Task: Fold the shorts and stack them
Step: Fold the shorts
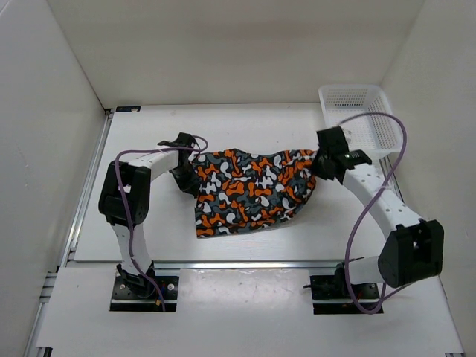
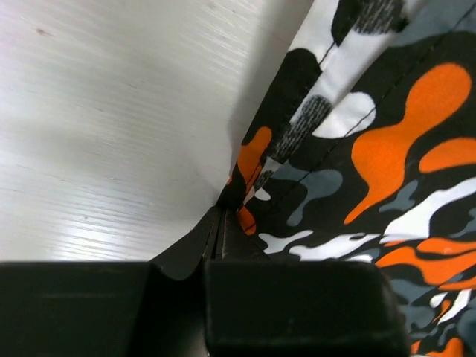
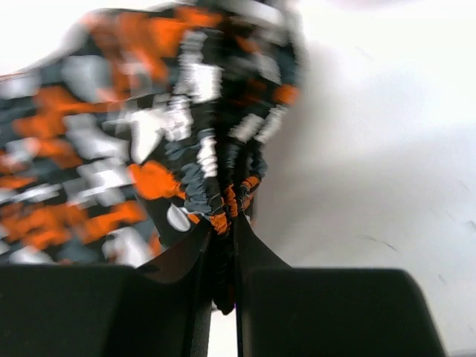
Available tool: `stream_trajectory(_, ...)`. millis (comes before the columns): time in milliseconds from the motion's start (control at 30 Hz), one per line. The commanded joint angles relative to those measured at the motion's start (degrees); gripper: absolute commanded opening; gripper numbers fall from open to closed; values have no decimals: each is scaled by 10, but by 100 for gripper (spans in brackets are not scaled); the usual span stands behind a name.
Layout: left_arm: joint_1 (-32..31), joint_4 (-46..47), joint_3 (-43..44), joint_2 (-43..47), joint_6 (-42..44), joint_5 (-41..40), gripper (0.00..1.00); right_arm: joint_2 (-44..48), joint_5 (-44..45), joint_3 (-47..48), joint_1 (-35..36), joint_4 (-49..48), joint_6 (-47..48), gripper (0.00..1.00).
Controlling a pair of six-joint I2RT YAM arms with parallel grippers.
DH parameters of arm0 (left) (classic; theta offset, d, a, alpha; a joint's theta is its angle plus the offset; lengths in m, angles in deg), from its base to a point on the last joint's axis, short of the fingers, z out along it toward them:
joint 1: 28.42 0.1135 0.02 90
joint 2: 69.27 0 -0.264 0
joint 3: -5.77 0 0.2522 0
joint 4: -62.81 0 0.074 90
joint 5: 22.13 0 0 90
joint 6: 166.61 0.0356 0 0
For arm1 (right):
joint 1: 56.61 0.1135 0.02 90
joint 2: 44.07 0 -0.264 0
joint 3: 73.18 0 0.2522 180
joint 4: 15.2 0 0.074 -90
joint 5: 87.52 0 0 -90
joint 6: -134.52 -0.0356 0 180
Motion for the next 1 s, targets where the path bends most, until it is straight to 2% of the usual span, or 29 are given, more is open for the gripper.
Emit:
stream_trajectory(0, -4, 14, 0, -11, -5, 16, 10, -25, 20, 111, 63, 5, 50, 0)
stream_trajectory(233, -11, 19, 0, -17, -12, 15, 10, -169, 48, 292, 293, 39, 86, 0)
stream_trajectory(400, -11, 19, 0, -4, -12, 15, 10, -268, 58, 365, 400, 45, 131, 0)
stream_trajectory(500, -11, 19, 0, -4, -12, 15, 10, -316, 42, 395, 432, 52, 150, 0)
stream_trajectory(633, -11, 19, -10, 15, -12, 15, 10, -336, 42, 395, 439, 52, 150, 0)
stream_trajectory(833, 31, 14, -24, 83, 1, 30, 10, -341, 32, 390, 439, 52, 150, 0)
stream_trajectory(967, 60, -5, -18, 128, 13, 51, 10, -362, 26, 419, 439, 52, 145, 0)
